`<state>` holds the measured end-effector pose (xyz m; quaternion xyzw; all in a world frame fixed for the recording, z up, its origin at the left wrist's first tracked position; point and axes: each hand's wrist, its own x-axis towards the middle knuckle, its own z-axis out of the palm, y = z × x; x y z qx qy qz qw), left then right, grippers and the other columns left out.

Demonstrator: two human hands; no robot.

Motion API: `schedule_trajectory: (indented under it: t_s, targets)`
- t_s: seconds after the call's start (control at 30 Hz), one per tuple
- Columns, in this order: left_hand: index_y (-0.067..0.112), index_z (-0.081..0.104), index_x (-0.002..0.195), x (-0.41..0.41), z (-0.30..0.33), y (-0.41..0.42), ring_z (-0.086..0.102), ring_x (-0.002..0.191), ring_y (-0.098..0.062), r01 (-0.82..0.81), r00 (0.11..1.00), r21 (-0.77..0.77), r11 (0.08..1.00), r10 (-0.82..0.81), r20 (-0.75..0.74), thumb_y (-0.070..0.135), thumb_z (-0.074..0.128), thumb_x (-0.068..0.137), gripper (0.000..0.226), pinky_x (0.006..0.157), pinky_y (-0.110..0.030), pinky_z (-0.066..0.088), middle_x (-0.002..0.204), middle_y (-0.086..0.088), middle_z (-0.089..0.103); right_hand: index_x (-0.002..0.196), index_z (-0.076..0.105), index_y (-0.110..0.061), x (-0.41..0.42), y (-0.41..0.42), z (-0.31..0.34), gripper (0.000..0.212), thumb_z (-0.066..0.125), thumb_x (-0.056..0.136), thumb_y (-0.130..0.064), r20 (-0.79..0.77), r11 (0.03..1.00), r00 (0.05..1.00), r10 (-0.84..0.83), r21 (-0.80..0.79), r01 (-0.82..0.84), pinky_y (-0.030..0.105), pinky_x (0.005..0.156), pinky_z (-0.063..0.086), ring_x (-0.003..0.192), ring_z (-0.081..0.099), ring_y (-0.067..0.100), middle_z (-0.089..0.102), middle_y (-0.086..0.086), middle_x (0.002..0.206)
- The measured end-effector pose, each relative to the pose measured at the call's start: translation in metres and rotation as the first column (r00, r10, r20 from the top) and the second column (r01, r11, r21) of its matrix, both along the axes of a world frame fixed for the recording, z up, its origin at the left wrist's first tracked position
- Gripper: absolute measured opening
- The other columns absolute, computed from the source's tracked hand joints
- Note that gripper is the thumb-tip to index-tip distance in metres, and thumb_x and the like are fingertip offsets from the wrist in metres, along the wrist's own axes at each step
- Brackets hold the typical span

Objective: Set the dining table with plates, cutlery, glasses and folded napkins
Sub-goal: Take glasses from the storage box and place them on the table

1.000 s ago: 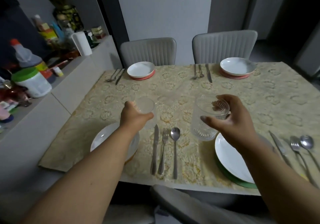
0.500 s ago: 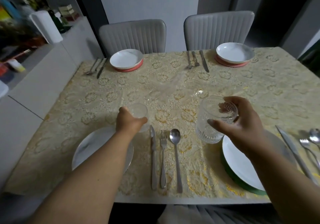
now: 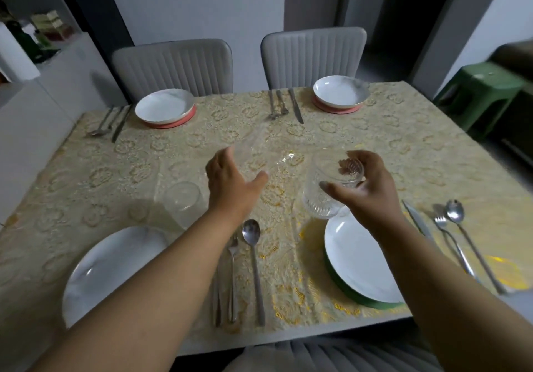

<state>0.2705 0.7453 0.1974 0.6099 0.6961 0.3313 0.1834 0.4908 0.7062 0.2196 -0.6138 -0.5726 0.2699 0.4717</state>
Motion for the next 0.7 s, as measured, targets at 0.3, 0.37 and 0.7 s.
schedule_trajectory:
  t_s: [0.3,0.37,0.7]
  targets:
    - [0.014,0.044,0.134,0.123,-0.014,-0.005,0.046,0.123,-0.018,0.146,0.981,-0.121,0.982,-0.128,0.143,0.033,0.059,0.090,0.050,0.096,-0.026,0.036,0.134,-0.003,0.050,0.120,0.050,-0.015,0.118,0.053,-0.024,0.075,0.090,0.058,-0.030,-0.027,0.974,0.977,-0.214,-0.088,0.211,0.034,0.092,0.050,0.100,0.061,0.016,0.062,0.001,0.107]
    - [0.014,0.046,0.131,0.139,-0.021,-0.007,0.048,0.120,-0.017,0.156,0.979,-0.135,0.978,-0.135,0.150,0.032,0.058,0.090,0.046,0.094,-0.027,0.039,0.131,-0.002,0.052,0.121,0.050,-0.012,0.137,0.063,-0.035,0.075,0.090,0.058,-0.026,0.005,0.968,0.976,-0.216,-0.128,0.215,0.035,0.094,0.049,0.101,0.060,0.017,0.061,0.002,0.108]
    - [0.018,0.049,0.125,0.186,-0.050,-0.010,0.050,0.116,-0.012,0.111,0.975,-0.191,0.975,-0.069,0.213,0.027,0.058,0.091,0.037,0.087,-0.022,0.037,0.126,0.003,0.054,0.121,0.049,-0.016,0.184,0.092,-0.093,0.077,0.090,0.057,-0.030,0.142,0.952,0.984,-0.107,-0.270,0.142,0.035,0.091,0.049,0.102,0.058,0.018,0.059,-0.002,0.106]
